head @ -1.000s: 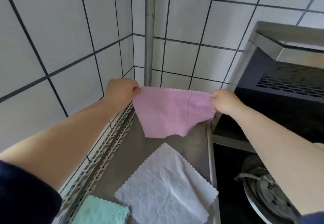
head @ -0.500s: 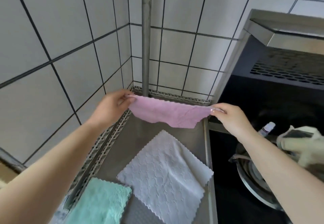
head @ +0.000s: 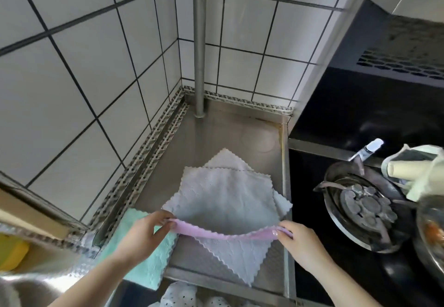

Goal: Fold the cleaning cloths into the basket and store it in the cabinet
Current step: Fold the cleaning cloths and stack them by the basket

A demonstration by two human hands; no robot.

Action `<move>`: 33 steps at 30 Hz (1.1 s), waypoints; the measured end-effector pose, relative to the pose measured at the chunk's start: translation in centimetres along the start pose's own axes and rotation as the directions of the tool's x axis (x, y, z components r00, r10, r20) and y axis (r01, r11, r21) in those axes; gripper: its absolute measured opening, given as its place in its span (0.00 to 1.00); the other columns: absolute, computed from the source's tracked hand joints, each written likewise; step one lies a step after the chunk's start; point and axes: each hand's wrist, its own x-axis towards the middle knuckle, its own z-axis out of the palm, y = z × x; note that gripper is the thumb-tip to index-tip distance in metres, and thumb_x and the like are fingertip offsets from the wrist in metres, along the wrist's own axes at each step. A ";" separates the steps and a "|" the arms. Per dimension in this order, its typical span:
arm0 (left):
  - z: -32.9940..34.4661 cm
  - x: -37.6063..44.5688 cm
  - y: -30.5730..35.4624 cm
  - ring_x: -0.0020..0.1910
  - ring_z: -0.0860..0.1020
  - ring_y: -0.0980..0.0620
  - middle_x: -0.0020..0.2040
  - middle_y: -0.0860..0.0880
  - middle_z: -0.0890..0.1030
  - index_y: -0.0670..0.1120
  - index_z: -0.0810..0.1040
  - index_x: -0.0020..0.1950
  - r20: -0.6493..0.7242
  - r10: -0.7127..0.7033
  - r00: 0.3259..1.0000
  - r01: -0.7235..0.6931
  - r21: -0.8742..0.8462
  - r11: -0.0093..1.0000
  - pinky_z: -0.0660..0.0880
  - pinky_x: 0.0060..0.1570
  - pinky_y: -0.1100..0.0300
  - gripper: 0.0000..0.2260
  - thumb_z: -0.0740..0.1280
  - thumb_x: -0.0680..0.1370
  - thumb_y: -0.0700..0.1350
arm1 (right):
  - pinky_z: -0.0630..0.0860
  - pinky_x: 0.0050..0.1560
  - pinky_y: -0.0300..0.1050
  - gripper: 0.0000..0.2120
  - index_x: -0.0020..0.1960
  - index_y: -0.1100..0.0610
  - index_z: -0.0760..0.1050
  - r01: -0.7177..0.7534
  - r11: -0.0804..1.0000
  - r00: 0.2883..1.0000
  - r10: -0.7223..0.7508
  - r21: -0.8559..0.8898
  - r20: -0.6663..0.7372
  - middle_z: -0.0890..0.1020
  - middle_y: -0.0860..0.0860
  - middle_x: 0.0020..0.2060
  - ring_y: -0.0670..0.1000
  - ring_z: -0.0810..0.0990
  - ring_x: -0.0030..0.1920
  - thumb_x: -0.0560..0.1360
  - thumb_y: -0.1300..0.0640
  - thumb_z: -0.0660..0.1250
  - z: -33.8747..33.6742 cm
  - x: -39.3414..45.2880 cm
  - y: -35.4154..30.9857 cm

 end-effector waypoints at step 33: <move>2.5 17.9 -0.9 0.43 0.77 0.46 0.47 0.46 0.81 0.46 0.77 0.54 -0.133 -0.333 0.933 0.347 0.098 0.933 0.70 0.38 0.58 0.09 0.60 0.80 0.49 | 0.70 0.38 0.44 0.08 0.42 0.54 0.75 -0.152 0.987 0.974 0.140 -0.057 -0.177 0.78 0.50 0.37 0.58 0.80 0.44 0.76 0.51 0.62 -0.3 18.8 -0.1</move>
